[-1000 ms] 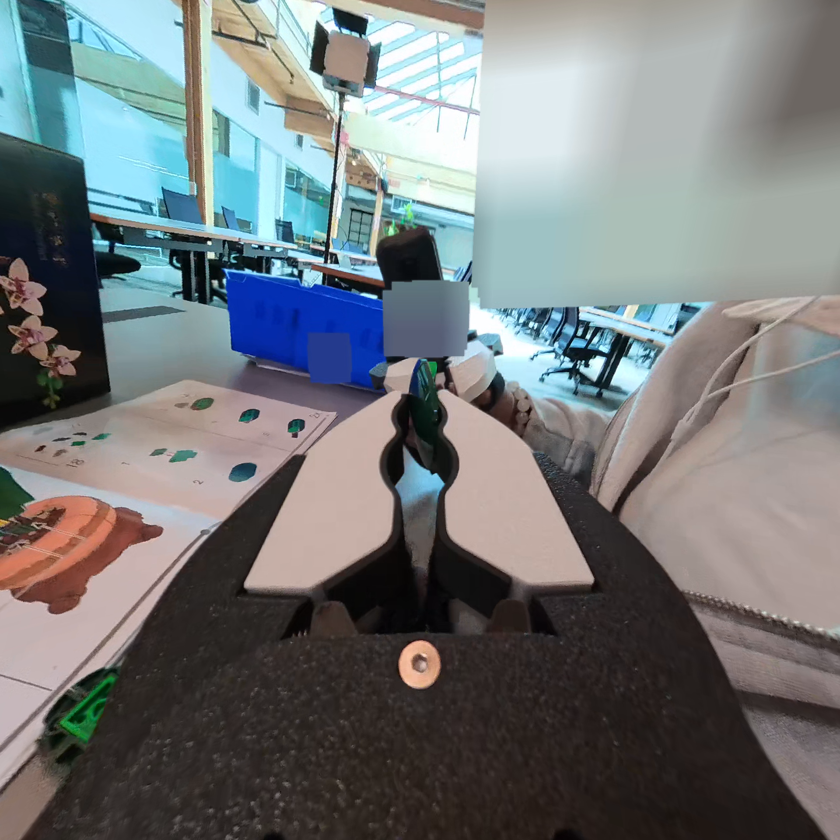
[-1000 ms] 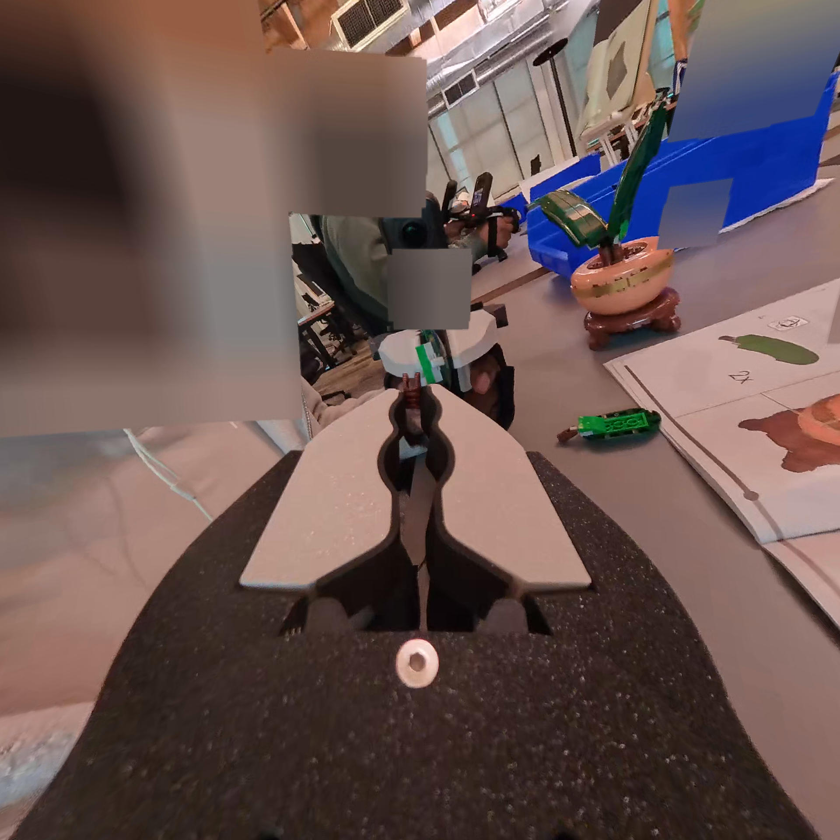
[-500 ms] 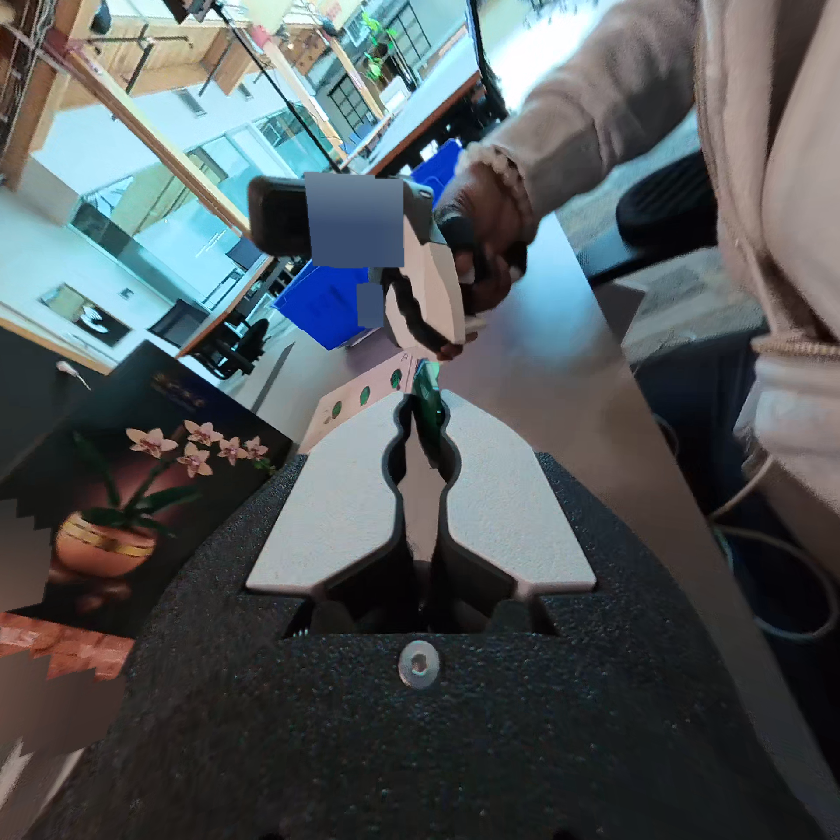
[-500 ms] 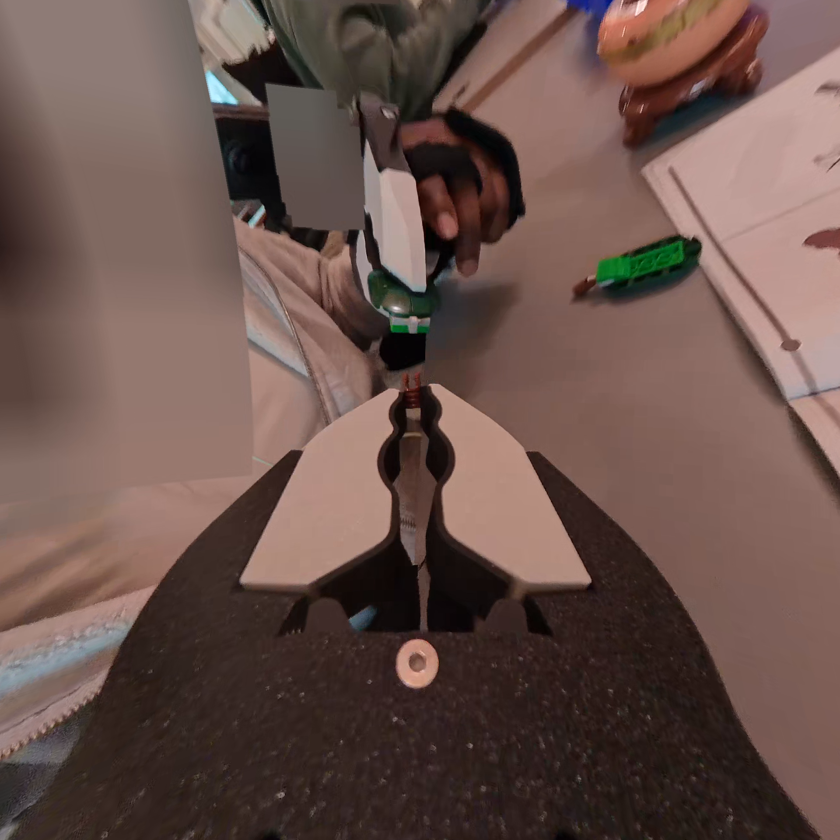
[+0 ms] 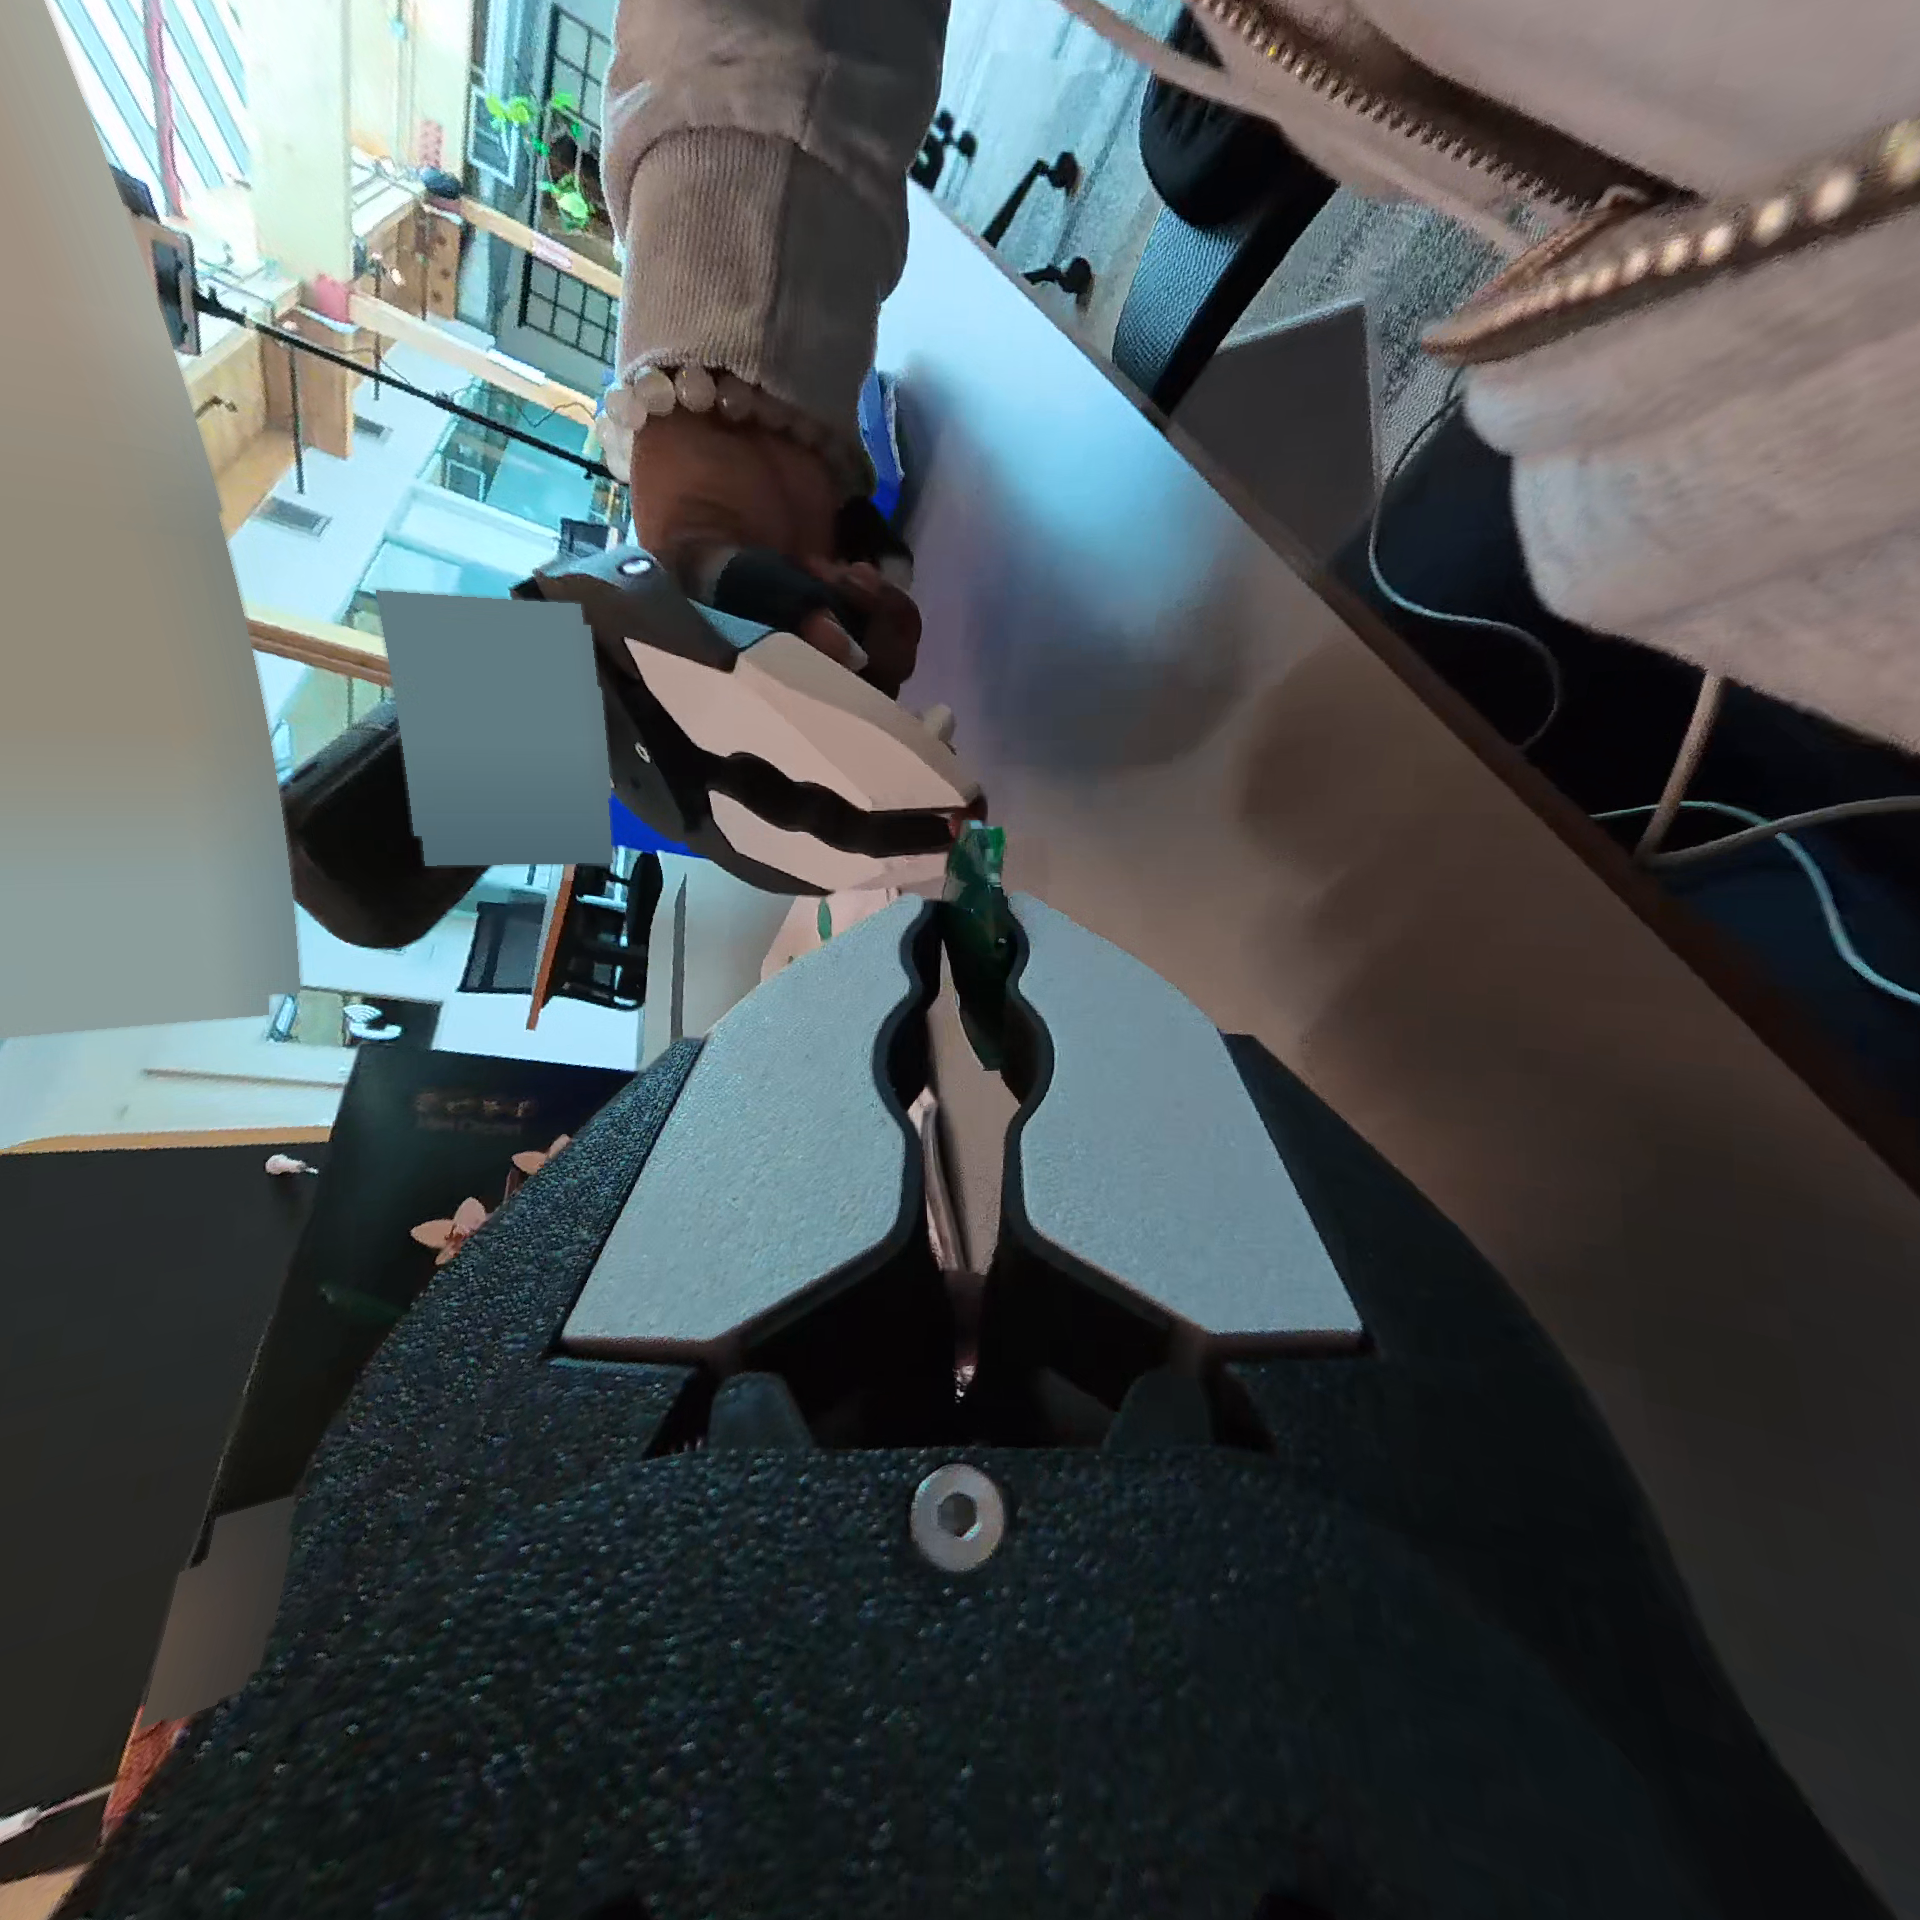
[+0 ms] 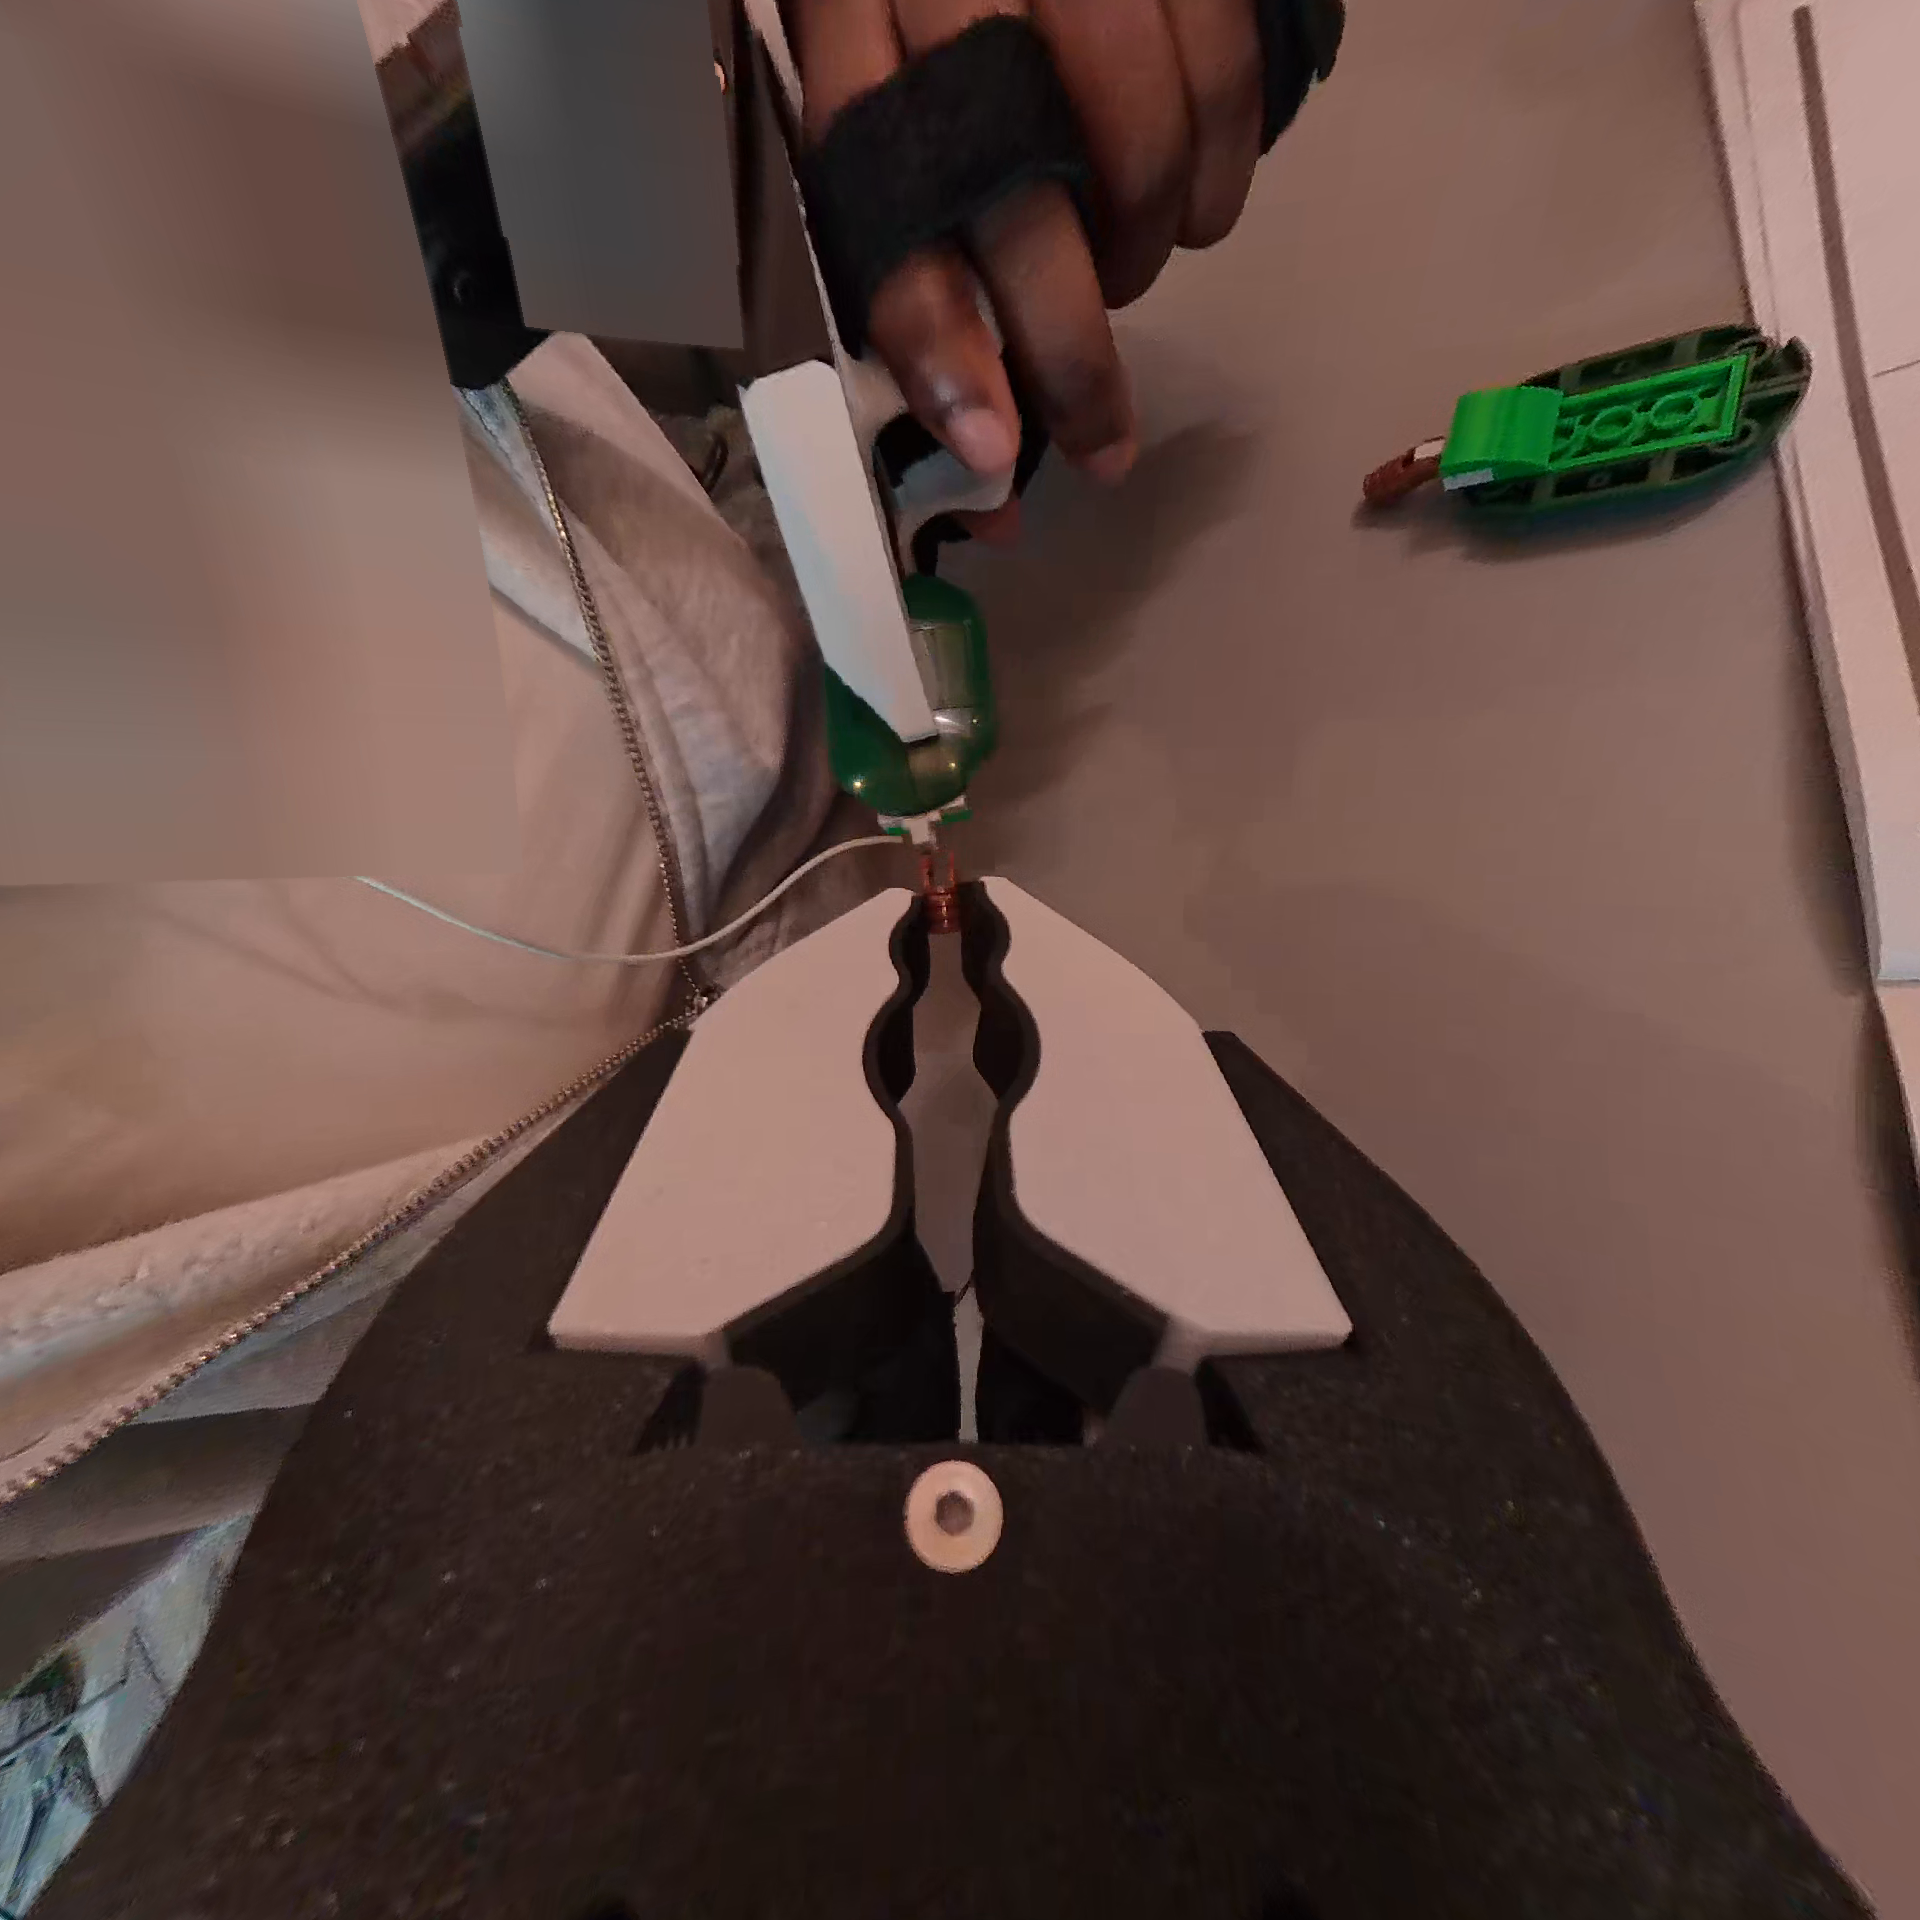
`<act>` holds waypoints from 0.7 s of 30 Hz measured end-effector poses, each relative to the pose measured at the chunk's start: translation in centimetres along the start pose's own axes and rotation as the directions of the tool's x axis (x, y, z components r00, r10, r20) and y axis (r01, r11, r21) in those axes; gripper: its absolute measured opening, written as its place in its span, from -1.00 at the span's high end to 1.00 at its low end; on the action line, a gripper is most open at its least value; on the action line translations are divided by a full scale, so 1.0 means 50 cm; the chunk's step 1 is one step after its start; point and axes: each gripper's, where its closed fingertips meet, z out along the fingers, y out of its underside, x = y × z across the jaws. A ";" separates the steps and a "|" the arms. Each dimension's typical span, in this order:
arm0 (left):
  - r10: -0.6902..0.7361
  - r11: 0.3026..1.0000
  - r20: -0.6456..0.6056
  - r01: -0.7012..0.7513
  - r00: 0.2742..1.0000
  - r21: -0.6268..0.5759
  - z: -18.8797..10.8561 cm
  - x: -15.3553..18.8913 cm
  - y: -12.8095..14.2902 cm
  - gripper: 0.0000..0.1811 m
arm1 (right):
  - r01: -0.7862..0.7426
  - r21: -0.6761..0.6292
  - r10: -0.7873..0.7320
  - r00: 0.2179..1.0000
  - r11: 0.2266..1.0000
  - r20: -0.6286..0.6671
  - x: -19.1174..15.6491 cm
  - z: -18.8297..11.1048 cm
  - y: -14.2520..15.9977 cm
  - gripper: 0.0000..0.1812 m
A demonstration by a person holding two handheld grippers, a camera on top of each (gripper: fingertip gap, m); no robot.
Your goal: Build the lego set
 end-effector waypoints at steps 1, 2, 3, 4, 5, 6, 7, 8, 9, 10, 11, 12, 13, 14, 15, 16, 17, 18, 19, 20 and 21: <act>-0.003 1.000 -0.007 0.003 1.000 0.007 0.001 0.003 -0.001 0.91 | 0.010 -0.003 -0.010 1.000 1.000 0.002 0.001 0.001 0.002 0.94; -0.006 1.000 -0.015 0.007 1.000 0.011 0.002 0.005 0.000 0.91 | 0.019 -0.003 -0.019 1.000 1.000 0.007 0.001 0.002 0.002 0.94; -0.010 1.000 -0.019 0.010 1.000 0.016 0.003 0.007 0.000 0.91 | 0.031 0.000 -0.031 0.999 1.000 0.008 0.001 0.001 0.001 0.94; -0.016 1.000 -0.023 0.017 1.000 0.022 0.004 0.008 0.000 0.91 | 0.042 -0.001 -0.042 0.999 0.999 0.007 0.001 0.000 0.001 0.94; -0.023 0.999 -0.026 0.024 0.999 0.028 0.005 0.009 0.000 0.91 | 0.053 -0.009 -0.053 0.999 0.999 0.007 0.000 0.000 0.002 0.94; -0.027 0.999 -0.029 0.028 0.999 0.033 0.007 0.011 0.001 0.91 | 0.063 -0.014 -0.063 0.998 0.998 0.003 0.000 0.001 0.003 0.94; -0.029 0.999 -0.033 0.031 0.999 0.036 0.009 0.013 0.001 0.91 | 0.068 -0.018 -0.068 0.998 0.998 0.000 0.001 0.002 0.003 0.94; -0.031 0.999 -0.035 0.032 0.999 0.039 0.011 0.014 0.001 0.91 | 0.069 -0.018 -0.069 0.998 0.997 0.002 0.001 0.002 0.003 0.94; -0.034 0.998 -0.035 0.036 0.999 0.042 0.013 0.015 0.001 0.91 | 0.067 -0.017 -0.067 0.998 0.998 0.005 0.001 0.002 0.003 0.94; -0.038 0.998 -0.035 0.039 0.999 0.043 0.015 0.016 0.001 0.91 | 0.065 -0.019 -0.065 0.998 0.998 0.005 0.002 0.003 0.005 0.94; -0.041 0.998 -0.035 0.042 0.999 0.041 0.018 0.017 0.003 0.91 | 0.063 -0.019 -0.063 0.998 0.998 0.000 0.005 0.002 0.007 0.94; -0.045 0.998 -0.032 0.047 0.998 0.037 0.020 0.018 0.005 0.91 | 0.057 -0.014 -0.057 0.998 0.998 -0.006 0.009 0.001 0.007 0.94; -0.049 0.998 -0.023 0.050 0.999 0.034 0.021 0.018 0.008 0.91 | 0.049 0.000 -0.049 0.999 0.999 -0.007 0.011 -0.002 0.007 0.94; -0.052 0.998 -0.011 0.052 0.999 0.032 0.022 0.015 0.010 0.91 | 0.038 0.021 -0.038 0.999 0.999 -0.008 0.012 -0.005 0.004 0.94; -0.056 0.998 0.006 0.056 0.998 0.028 0.021 0.011 0.012 0.91 | 0.022 0.050 -0.021 1.000 0.998 -0.006 0.013 -0.008 -0.001 0.94; -0.060 0.998 0.031 0.059 0.998 0.025 0.020 0.005 0.014 0.91 | 0.002 0.095 -0.002 1.000 0.996 0.001 0.013 -0.013 -0.008 0.94; -0.064 0.998 0.064 0.063 0.996 0.021 0.018 -0.004 0.017 0.91 | -0.027 0.156 0.026 1.000 0.987 0.008 0.014 -0.018 -0.018 0.94; -0.070 0.998 0.104 0.068 0.992 0.018 0.016 -0.014 0.020 0.91 | -0.057 0.225 0.053 0.998 0.973 0.025 0.013 -0.024 -0.029 0.94; -0.079 0.997 0.143 0.077 0.987 0.018 0.014 -0.025 0.022 0.91 | -0.082 0.296 0.072 0.996 0.952 0.044 0.012 -0.030 -0.039 0.94; -0.091 0.996 0.176 0.089 0.980 0.016 0.012 -0.035 0.024 0.91 | -0.102 0.364 0.088 0.995 0.926 0.056 0.014 -0.036 -0.048 0.94; -0.101 0.995 0.207 0.100 0.973 0.013 0.010 -0.044 0.027 0.91 | -0.115 0.428 0.094 0.993 0.897 0.069 0.014 -0.042 -0.057 0.94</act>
